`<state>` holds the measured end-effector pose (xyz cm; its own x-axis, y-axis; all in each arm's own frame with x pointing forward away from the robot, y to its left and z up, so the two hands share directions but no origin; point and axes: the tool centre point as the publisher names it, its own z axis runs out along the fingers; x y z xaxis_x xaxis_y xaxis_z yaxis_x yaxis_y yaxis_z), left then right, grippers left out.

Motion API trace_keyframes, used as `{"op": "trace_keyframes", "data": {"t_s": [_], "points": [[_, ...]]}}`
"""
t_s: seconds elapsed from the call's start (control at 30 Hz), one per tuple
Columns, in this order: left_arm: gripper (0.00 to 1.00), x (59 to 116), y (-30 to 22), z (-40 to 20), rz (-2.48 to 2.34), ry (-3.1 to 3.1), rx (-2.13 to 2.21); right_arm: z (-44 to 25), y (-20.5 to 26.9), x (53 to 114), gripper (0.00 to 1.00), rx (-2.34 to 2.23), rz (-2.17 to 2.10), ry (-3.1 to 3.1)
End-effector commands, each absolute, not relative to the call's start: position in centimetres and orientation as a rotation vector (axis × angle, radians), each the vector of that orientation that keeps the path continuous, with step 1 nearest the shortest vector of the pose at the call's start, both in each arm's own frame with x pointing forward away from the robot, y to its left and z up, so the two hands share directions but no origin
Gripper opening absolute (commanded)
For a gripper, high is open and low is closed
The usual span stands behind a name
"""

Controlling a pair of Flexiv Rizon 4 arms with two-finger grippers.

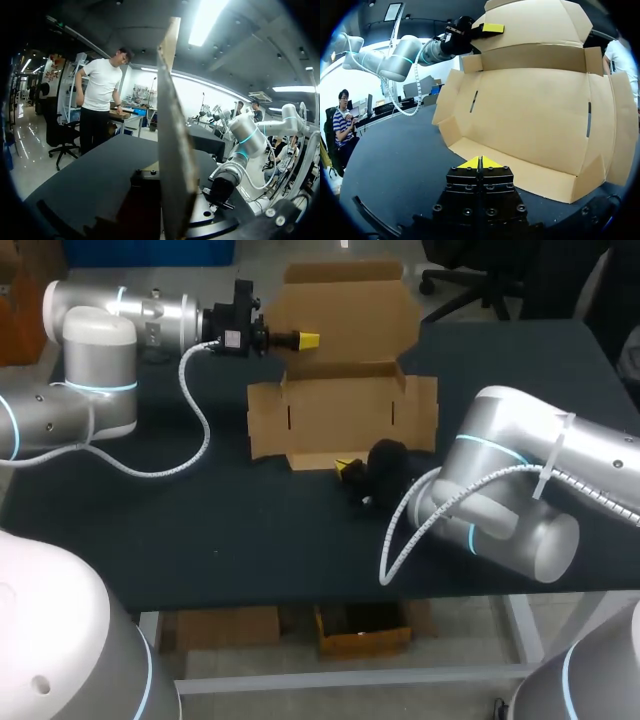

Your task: Assemble the packaging by folding the flat box into shape, placing the metal phone stand inside, and closing the box properly

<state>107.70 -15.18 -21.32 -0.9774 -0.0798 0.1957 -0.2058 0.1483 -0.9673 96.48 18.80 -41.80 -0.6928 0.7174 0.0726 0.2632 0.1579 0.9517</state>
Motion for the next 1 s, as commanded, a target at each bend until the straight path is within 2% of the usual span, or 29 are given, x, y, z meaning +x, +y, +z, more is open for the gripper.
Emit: {"op": "trace_keyframes", "data": {"t_s": [0.03, 1.0], "points": [[0.0, 107.7, -15.1, -21.4, 1.969, -2.302, 0.283, -42.1, 19.0, 96.5, 0.0, 0.963, 1.517, 1.992], [0.0, 107.7, -15.1, -21.4, 1.969, -2.302, 0.283, -42.7, 19.2, 97.1, 0.0, 1.009, 1.554, 1.965]]}}
